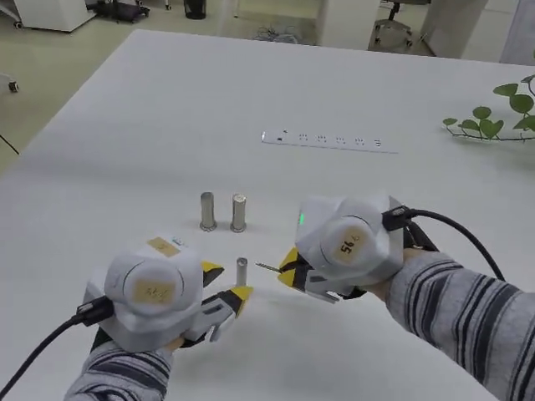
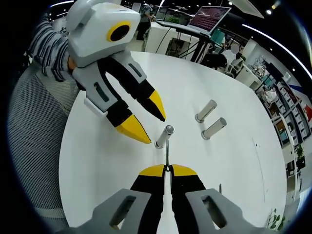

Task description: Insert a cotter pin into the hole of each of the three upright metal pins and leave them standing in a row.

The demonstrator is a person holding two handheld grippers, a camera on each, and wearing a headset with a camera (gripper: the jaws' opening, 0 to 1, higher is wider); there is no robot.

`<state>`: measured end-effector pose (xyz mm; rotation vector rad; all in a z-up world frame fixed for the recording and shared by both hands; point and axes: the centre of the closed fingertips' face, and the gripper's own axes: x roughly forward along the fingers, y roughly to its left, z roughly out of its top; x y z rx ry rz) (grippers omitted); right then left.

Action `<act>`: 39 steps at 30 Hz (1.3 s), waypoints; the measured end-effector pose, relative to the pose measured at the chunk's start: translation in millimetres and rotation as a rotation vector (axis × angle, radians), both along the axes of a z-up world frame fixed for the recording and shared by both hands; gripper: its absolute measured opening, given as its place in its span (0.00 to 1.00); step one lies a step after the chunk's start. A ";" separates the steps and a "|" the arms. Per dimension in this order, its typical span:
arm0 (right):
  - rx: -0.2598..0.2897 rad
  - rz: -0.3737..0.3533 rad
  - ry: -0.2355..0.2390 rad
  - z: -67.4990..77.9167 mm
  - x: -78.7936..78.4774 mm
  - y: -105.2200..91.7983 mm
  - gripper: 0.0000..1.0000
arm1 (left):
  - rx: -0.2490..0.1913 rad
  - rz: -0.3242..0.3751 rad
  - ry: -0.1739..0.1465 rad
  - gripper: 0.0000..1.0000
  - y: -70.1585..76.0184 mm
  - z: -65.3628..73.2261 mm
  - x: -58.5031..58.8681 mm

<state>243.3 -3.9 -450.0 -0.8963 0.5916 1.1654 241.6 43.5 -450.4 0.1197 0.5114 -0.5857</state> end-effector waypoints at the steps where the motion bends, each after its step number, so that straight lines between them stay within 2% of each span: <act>1: -0.003 -0.005 0.002 -2.2 0.9 0.1 0.00 | 0.000 0.001 0.002 0.23 -0.3 -0.7 1.5; 5: -0.010 -0.006 0.018 -8.6 1.9 1.1 0.00 | -0.010 0.017 0.009 0.22 -1.7 -3.6 8.1; 11: -0.010 -0.013 0.024 -10.9 5.1 3.8 0.00 | -0.001 0.017 0.022 0.19 -4.0 -10.8 13.7; 13: -0.010 -0.014 0.024 -11.7 6.3 4.4 0.00 | -0.011 0.019 0.034 0.17 -4.9 -12.4 15.4; 20: -0.011 -0.008 0.033 -15.0 7.1 8.0 0.00 | -0.032 0.030 0.049 0.14 -7.5 -15.4 17.9; 30: -0.012 0.006 0.038 -14.7 7.1 11.9 0.00 | -0.020 0.012 0.068 0.07 -11.2 -26.0 18.6; 39: -0.021 0.012 0.040 -12.9 5.7 14.0 0.00 | -0.009 0.018 0.058 0.06 -11.8 -27.7 19.1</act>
